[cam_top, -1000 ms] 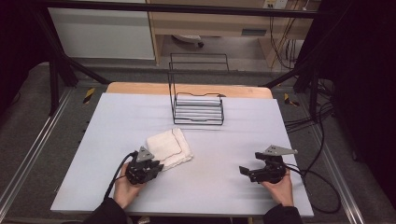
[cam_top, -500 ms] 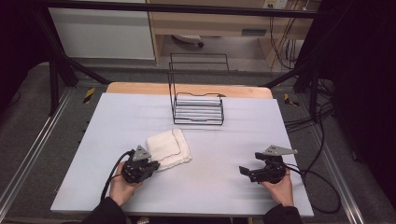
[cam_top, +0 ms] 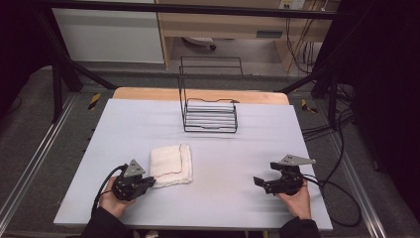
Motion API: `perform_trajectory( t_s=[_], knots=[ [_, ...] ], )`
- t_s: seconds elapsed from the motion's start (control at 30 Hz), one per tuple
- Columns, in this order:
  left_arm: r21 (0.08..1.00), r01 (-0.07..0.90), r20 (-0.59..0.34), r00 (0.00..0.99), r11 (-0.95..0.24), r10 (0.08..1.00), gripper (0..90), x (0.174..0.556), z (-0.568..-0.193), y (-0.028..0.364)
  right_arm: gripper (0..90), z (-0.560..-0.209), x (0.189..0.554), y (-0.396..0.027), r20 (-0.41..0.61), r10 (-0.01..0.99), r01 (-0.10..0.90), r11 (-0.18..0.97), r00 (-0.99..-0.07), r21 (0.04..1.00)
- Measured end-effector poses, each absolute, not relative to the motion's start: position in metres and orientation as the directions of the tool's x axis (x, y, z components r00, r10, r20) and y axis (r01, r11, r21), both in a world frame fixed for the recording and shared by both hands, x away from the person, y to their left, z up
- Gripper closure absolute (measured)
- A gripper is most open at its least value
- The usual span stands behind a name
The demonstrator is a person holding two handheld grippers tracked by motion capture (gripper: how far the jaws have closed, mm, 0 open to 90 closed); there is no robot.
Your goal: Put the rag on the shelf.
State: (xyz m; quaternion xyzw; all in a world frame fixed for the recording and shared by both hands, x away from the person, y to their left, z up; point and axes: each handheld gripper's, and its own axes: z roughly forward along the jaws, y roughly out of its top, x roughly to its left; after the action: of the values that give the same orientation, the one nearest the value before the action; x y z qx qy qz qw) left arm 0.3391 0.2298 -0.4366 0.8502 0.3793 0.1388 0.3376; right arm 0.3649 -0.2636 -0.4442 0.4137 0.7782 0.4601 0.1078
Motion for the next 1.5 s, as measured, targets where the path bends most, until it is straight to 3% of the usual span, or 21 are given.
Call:
perform_trajectory(
  t_s=[0.2,0.33,0.53,0.63,0.77,0.93,1.1,1.5],
  knots=[
    [0.686,0.548,-0.026,0.676,-0.479,0.737,80.9,0.339,-0.434,0.232,1.7,-0.445,0.365,-0.262,0.217,0.746,0.551,0.232,-0.63,0.802],
    [0.715,0.541,-0.041,0.665,-0.443,0.746,68.2,0.34,-0.427,0.234,1.8,-0.444,0.365,-0.262,0.219,0.748,0.552,0.228,-0.627,0.802],
    [0.747,0.544,-0.049,0.618,-0.382,0.785,41.3,0.356,-0.417,0.241,1.7,-0.445,0.365,-0.262,0.213,0.745,0.548,0.236,-0.632,0.803],
    [0.749,0.566,-0.07,0.585,-0.345,0.808,32.5,0.372,-0.415,0.245,1.7,-0.445,0.365,-0.261,0.215,0.746,0.55,0.234,-0.63,0.801],
    [0.748,0.589,-0.082,0.541,-0.307,0.837,27.3,0.391,-0.415,0.249,1.7,-0.445,0.366,-0.261,0.214,0.748,0.55,0.233,-0.629,0.802],
    [0.736,0.62,-0.1,0.497,-0.271,0.862,31.0,0.413,-0.423,0.249,1.7,-0.445,0.366,-0.26,0.217,0.748,0.554,0.233,-0.628,0.799],
    [0.726,0.635,-0.095,0.473,-0.265,0.876,44.1,0.428,-0.432,0.249,1.7,-0.444,0.366,-0.256,0.207,0.744,0.547,0.244,-0.635,0.8],
    [0.709,0.67,-0.167,0.461,-0.219,0.872,63.5,0.443,-0.447,0.241,1.6,-0.443,0.369,-0.244,0.198,0.733,0.542,0.265,-0.651,0.797]
  ],
)
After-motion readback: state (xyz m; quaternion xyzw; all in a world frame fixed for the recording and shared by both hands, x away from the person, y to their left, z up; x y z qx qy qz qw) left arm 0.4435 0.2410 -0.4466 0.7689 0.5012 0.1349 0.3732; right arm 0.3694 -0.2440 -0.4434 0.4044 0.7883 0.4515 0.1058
